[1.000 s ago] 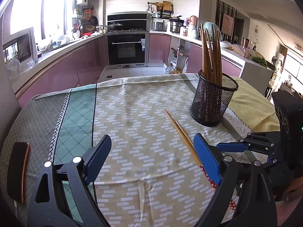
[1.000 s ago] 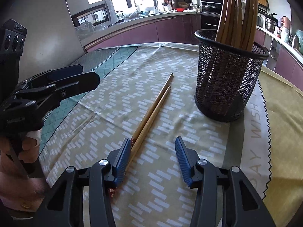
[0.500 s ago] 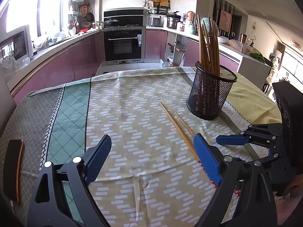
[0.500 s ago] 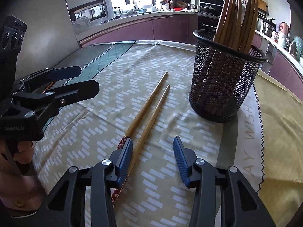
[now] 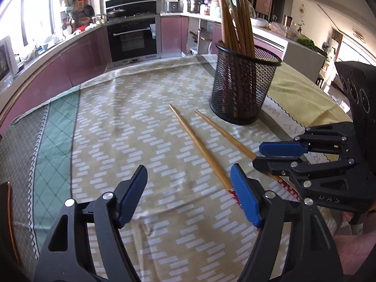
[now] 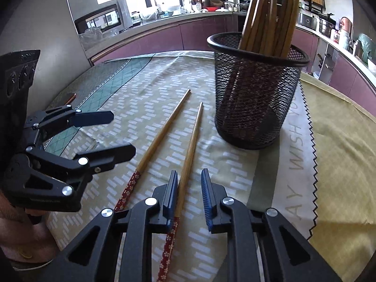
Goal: Organize utensils
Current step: 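Grasp one wooden chopstick with the left tool while the right tool grasps the other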
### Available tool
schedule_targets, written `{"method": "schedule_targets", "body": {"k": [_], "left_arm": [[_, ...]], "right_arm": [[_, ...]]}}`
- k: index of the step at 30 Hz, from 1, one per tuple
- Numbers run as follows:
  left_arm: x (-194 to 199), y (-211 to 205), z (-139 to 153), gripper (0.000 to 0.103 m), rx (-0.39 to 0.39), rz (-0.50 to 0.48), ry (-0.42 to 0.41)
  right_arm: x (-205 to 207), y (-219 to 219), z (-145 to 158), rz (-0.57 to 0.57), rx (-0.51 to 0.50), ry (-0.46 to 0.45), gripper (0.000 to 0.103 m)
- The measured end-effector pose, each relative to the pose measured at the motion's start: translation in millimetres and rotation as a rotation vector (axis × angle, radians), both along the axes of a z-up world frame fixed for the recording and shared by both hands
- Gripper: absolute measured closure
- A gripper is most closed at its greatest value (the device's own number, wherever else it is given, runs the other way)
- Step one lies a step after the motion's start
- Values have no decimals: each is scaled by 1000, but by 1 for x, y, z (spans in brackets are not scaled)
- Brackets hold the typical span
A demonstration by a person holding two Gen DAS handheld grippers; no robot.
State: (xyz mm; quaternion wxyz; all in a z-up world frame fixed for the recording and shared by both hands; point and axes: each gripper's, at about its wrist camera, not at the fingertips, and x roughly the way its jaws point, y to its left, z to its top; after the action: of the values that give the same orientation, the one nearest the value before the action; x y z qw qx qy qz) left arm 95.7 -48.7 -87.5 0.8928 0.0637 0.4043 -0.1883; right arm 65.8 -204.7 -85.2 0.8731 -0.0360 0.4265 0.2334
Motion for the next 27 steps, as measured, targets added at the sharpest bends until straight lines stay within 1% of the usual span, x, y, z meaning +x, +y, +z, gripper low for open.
{"method": "schedule_targets", "body": {"k": [1,4,6,10,11,12,13,15,18,20,24,27], "left_arm": [[1,-4,-1,34,4,-12,6],[4,-14,-6,41,23,-37,20],[7,-20,-10,48,36,-43,37],[10,-26,-16,49,46,-35,53],[10,-26,-16,52,47,-30,51],[10,-26,-17,58,48,-24,51],[10,-26,-16,61,46,-19,51],[10,-26,-15,72,34,-16,58],[7,-20,-15,84,20,-8,65],[4,-15,-15,89,10,-1,68],[-3,-9,-16,94,-12,15,77],[-9,-7,-16,94,-19,19,86]], "right_arm": [[1,-2,0,-1,6,3,85],[3,-6,-1,-4,18,9,85],[3,-6,-1,-3,19,9,85],[3,-6,-1,-3,23,7,85],[3,-6,-1,-3,23,7,85],[3,-7,-1,-1,23,6,84],[3,-6,-1,-1,22,5,84],[3,-6,-1,1,22,5,84],[2,-6,-1,2,19,3,84],[2,-5,-1,3,19,3,84],[1,-5,-1,4,20,4,83],[2,-2,-1,6,15,0,83]]}}
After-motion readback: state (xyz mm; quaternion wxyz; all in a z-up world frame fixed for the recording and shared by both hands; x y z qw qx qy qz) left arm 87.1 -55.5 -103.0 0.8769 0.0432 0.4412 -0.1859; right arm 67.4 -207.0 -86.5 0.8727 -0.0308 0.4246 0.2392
